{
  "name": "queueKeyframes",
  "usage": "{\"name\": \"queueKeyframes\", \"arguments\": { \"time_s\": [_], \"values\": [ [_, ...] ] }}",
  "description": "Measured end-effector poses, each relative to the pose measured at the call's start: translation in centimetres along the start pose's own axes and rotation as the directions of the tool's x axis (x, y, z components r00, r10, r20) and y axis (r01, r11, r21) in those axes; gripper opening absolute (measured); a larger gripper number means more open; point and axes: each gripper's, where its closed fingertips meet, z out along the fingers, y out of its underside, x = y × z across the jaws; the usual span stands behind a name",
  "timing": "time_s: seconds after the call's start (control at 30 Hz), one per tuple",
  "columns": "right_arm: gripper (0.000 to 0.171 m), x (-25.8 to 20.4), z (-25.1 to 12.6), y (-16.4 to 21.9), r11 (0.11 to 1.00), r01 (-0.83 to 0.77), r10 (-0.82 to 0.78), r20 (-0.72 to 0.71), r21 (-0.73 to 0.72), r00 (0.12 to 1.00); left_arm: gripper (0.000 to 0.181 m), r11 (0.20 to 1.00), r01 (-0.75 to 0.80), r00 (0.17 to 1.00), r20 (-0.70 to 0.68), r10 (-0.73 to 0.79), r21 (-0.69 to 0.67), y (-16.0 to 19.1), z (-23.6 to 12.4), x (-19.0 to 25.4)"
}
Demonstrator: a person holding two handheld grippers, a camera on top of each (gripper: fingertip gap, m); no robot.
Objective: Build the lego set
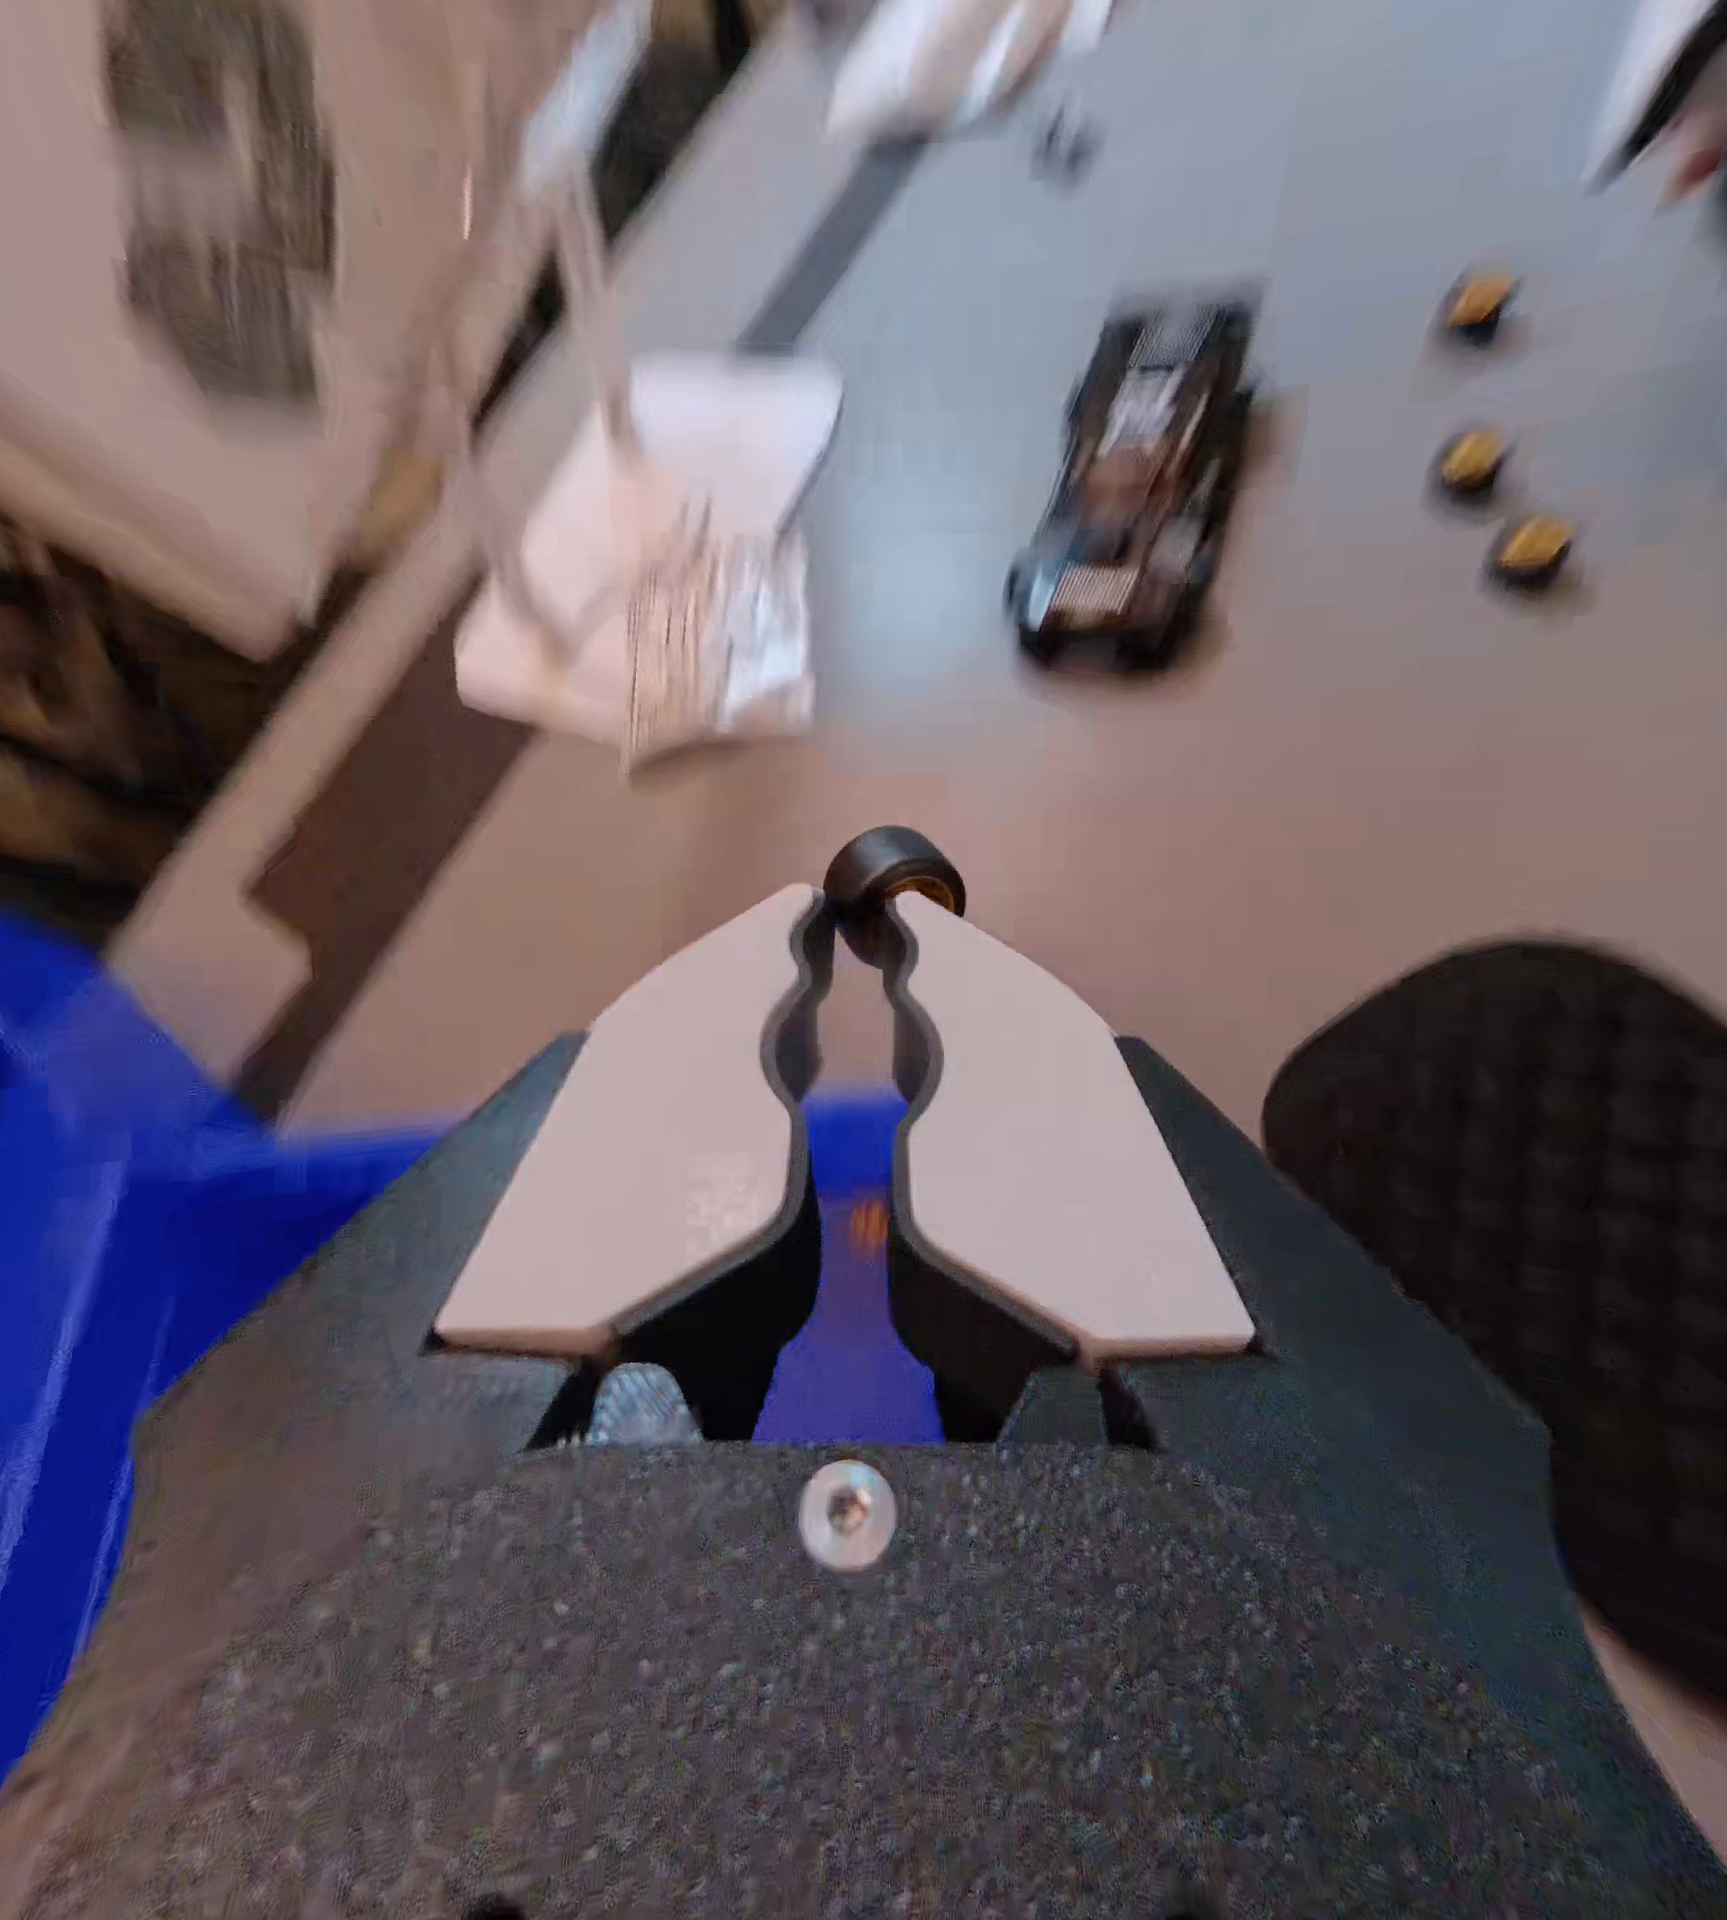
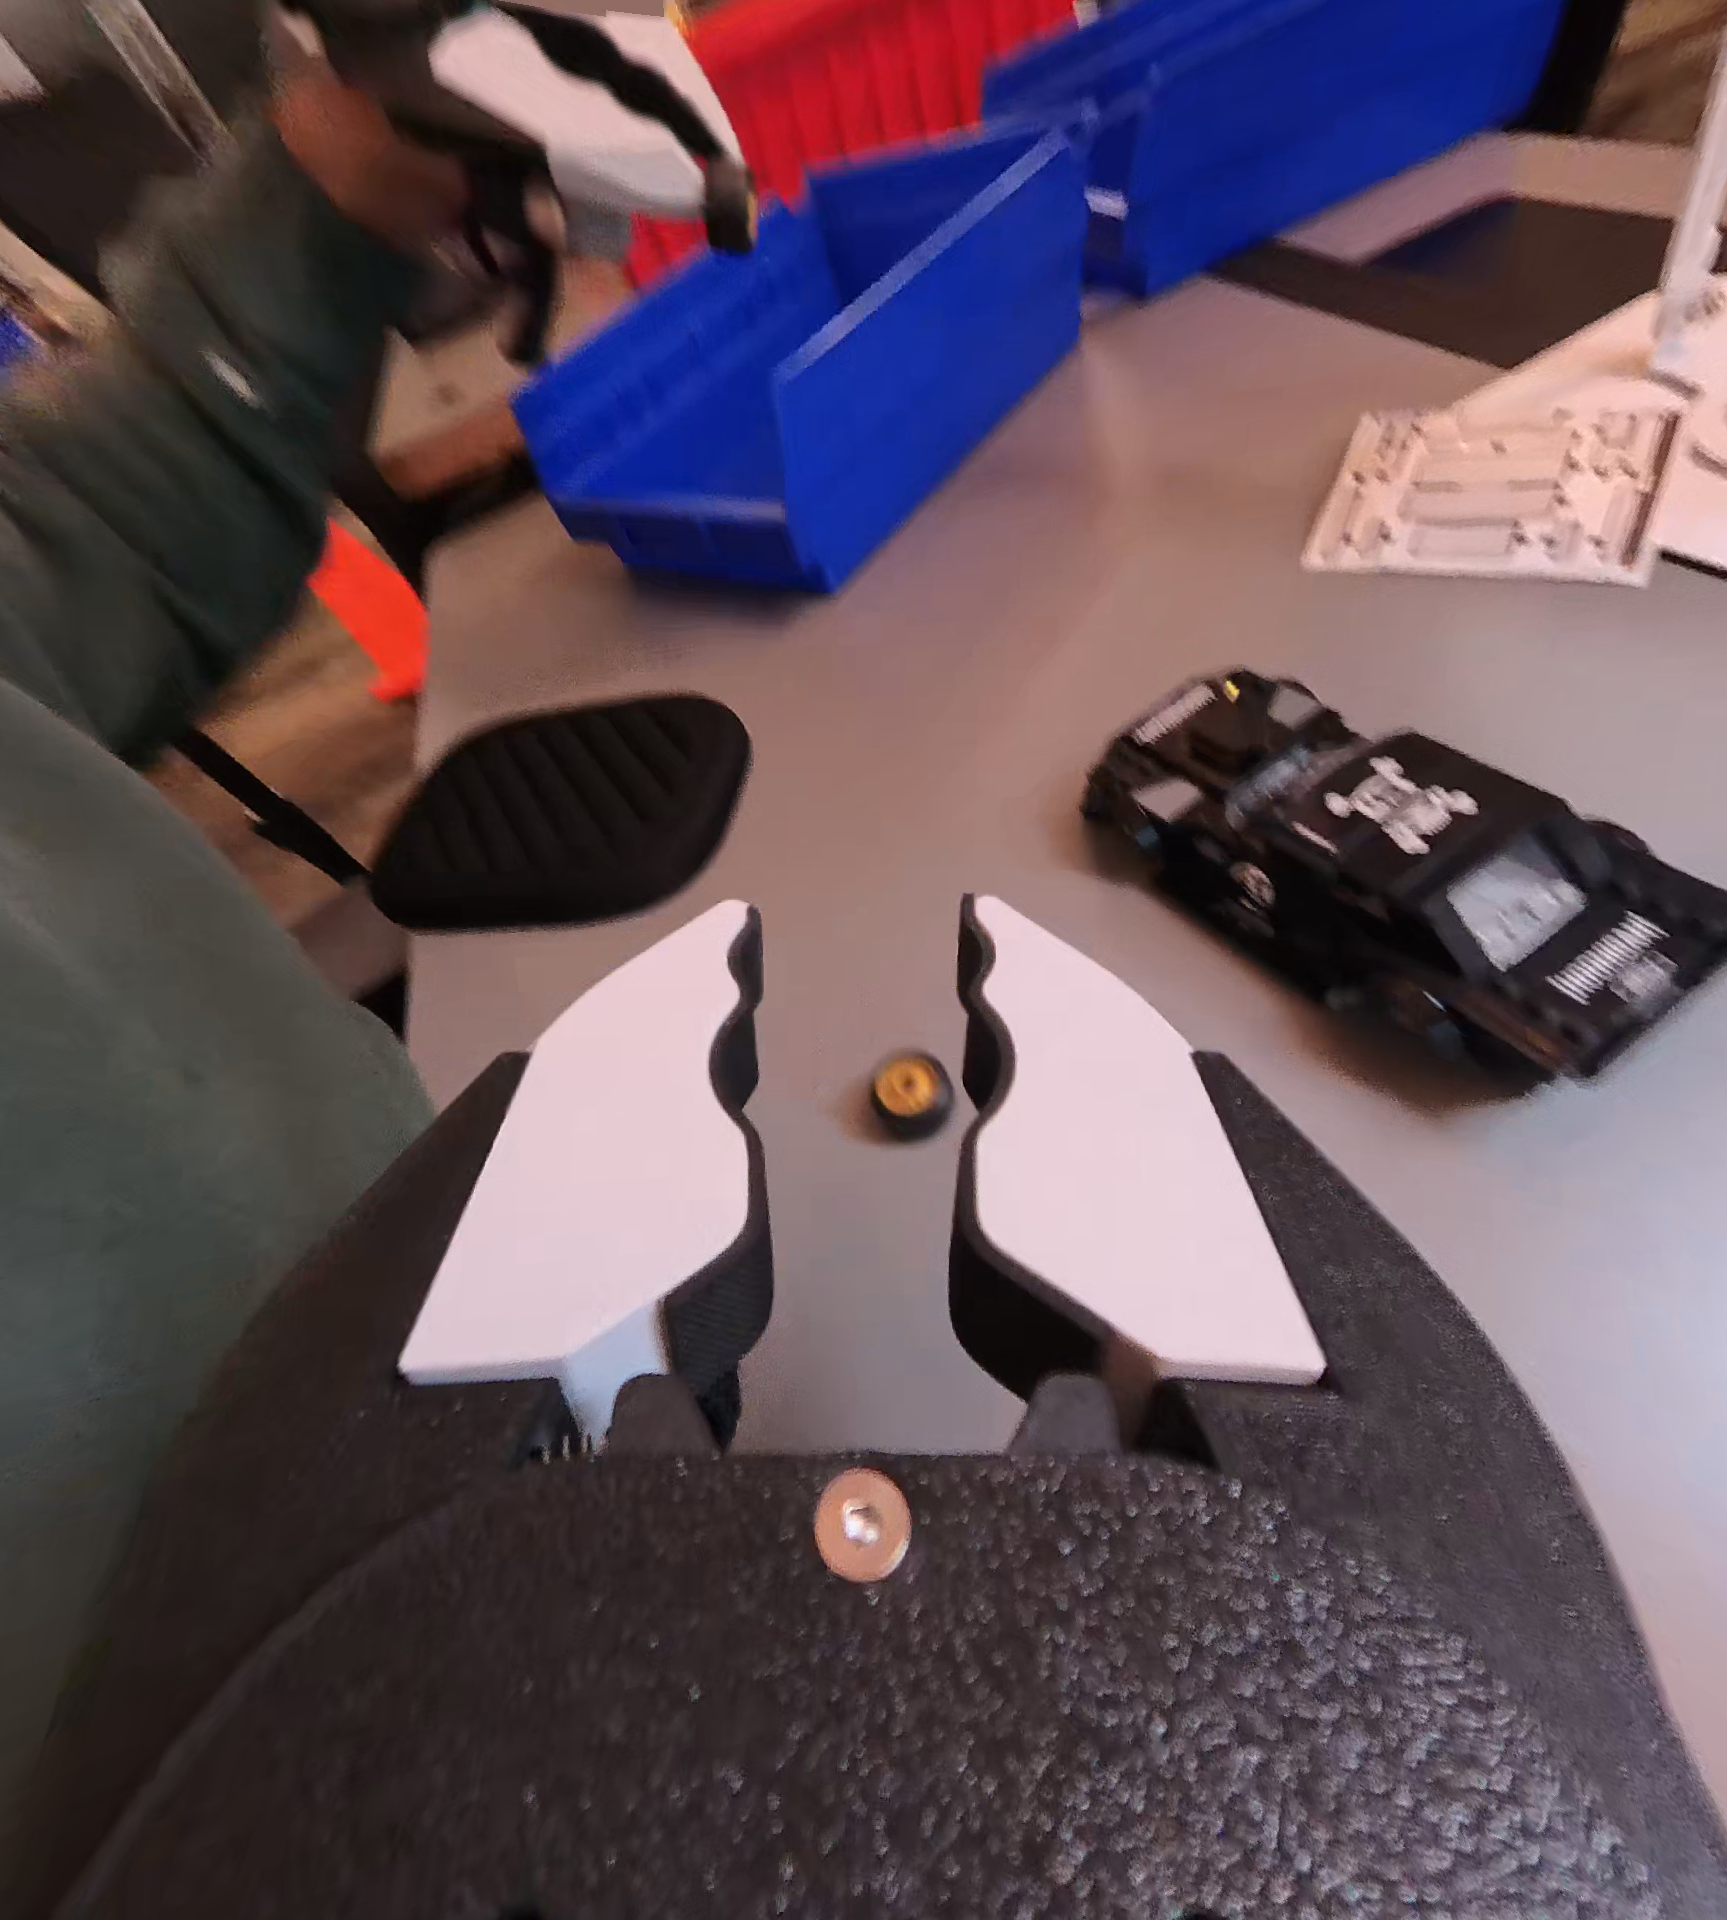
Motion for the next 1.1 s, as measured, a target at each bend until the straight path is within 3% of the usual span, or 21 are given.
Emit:
{"name": "queueKeyframes", "arguments": {
  "time_s": [0.1, 0.27, 0.43, 0.63, 0.77, 0.83, 0.9, 1.0, 1.1],
  "values": [
    [0.037, -1.7, 1.1, -2.1, 0.989, -0.086, 0.071, 0.124, 0.119, 0.990, 0.009, 0.954, -0.136, 0.991, 0.053, 0.126, 0.267, -6.2, 2.4, 4.9],
    [0.039, -3.9, 1.8, -5.1, 0.934, -0.299, 0.226, 0.323, 0.196, 0.919, 0.009, 0.778, -0.358, 0.934, 0.185, 0.307, 0.517, -12.1, 6.7, 12.9],
    [0.043, -5.2, 1.7, -5.2, 0.900, -0.405, 0.302, 0.434, 0.164, 0.849, 0.009, 0.635, -0.524, 0.851, 0.315, 0.421, 0.568, -14.8, 8.0, 17.2],
    [0.031, -5.1, 0.7, -5.2, 0.851, -0.494, 0.351, 0.509, 0.176, 0.786, 0.009, 0.580, -0.611, 0.791, 0.377, 0.482, 0.539, -15.0, 8.6, 18.8],
    [0.026, -4.7, 0.4, -4.3, 0.895, -0.413, 0.302, 0.453, 0.167, 0.838, 0.010, 0.624, -0.537, 0.841, 0.305, 0.447, 0.567, -14.5, 8.9, 19.0],
    [0.026, -3.1, -0.2, -2.7, 0.967, -0.221, 0.179, 0.281, 0.126, 0.943, 0.014, 0.674, -0.455, 0.889, 0.262, 0.375, 0.581, -14.1, 8.2, 17.9],
    [0.026, 0.0, -1.0, 0.9, 0.997, 0.023, -0.020, 0.045, -0.072, 0.999, 0.018, 0.738, -0.347, 0.938, 0.220, 0.269, 0.579, -13.2, 7.1, 15.6],
    [0.026, 3.7, -2.6, 6.4, 0.903, 0.178, -0.242, -0.120, -0.391, 0.963, 0.017, 0.827, -0.219, 0.964, 0.247, 0.101, 0.517, -10.5, 5.1, 10.5],
    [0.026, 4.9, -2.7, 9.6, 0.843, 0.183, -0.293, -0.146, -0.506, 0.945, 0.018, 0.915, -0.108, 0.928, 0.369, -0.048, 0.389, -6.2, 2.2, 4.4]
  ]
}}
